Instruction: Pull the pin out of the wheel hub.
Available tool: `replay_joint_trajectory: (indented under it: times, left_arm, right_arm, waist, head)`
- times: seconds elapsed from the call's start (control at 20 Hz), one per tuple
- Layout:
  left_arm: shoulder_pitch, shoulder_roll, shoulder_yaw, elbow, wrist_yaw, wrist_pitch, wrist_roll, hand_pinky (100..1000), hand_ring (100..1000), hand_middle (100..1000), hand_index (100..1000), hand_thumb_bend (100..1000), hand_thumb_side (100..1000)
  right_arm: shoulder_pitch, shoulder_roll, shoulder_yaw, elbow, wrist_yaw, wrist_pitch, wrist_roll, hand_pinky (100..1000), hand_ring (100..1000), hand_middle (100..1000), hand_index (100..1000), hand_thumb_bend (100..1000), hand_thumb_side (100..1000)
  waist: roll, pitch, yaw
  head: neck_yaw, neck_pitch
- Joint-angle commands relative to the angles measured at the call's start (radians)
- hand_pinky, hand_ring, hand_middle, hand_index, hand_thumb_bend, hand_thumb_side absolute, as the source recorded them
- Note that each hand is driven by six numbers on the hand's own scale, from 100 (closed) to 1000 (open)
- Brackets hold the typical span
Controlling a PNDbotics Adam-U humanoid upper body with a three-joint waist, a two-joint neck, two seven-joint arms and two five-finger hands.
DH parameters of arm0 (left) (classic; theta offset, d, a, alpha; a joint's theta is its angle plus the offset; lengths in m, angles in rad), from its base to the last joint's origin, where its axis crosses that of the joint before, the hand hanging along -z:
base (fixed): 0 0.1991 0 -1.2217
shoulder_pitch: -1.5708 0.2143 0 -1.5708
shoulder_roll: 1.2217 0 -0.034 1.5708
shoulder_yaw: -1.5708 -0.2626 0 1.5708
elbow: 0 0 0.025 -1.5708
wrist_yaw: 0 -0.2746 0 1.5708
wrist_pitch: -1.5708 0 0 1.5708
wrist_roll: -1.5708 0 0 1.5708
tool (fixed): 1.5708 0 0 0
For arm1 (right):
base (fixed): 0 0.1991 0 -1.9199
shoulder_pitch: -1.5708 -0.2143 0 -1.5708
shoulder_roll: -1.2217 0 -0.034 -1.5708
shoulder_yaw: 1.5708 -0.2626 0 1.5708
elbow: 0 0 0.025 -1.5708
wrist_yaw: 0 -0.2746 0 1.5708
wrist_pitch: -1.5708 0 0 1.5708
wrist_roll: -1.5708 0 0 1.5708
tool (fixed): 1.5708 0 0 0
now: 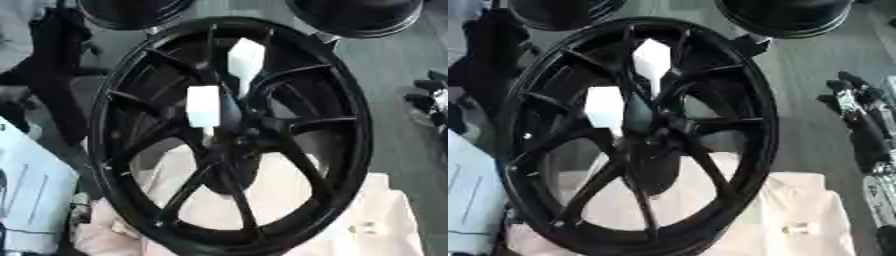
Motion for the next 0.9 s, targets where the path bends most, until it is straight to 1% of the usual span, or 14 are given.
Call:
replay_joint_trajectory:
  times: [0.05,0.3,0.6,0.8,0.9]
  left_arm:
    - [-0.009,0.018,0.007,-0.012,-0.001,0.0,-0.001,584,791,747,716,424,616]
    - [-0.01,0.019,0.006,-0.011,-0.001,0.0,-0.002,584,790,745,715,425,615]
    - [-0.036,0.043,0.009,-0.019,-0.004,-0.001,0.003,585,786,737,711,421,606]
    - [-0.068,0.115,-0.014,-0.039,-0.015,0.012,-0.021,586,787,738,711,414,583]
    - [-0.097,0.161,-0.04,-0.058,-0.037,0.028,-0.042,588,789,740,714,414,574]
  right_arm:
    - [-0.008,-0.026,-0.004,-0.009,0.005,0.0,-0.002,917,757,793,891,100,572]
    - [-0.009,-0.026,-0.004,-0.009,0.006,0.0,-0.001,917,756,793,890,100,573]
    - [-0.01,-0.029,-0.01,-0.009,0.007,0.0,-0.005,917,757,793,891,100,574]
    - [-0.01,-0.033,-0.015,-0.01,0.006,-0.002,-0.01,917,756,793,892,100,573]
    - [-0.007,-0.038,-0.018,-0.01,0.007,-0.003,-0.014,917,756,793,892,100,574]
  waist:
    - [-0.001,-0.012,0.0]
    - [-0.001,-0.011,-0.001]
    - [-0.004,-0.004,-0.001]
    - [-0.002,-0.004,-0.001]
    - [0.001,-0.004,0.003]
  head:
    - [0.001,-0.009]
    - [0.001,-0.006]
    - [-0.019,-0.007]
    - [-0.028,-0.005]
    - [-0.038,-0.005]
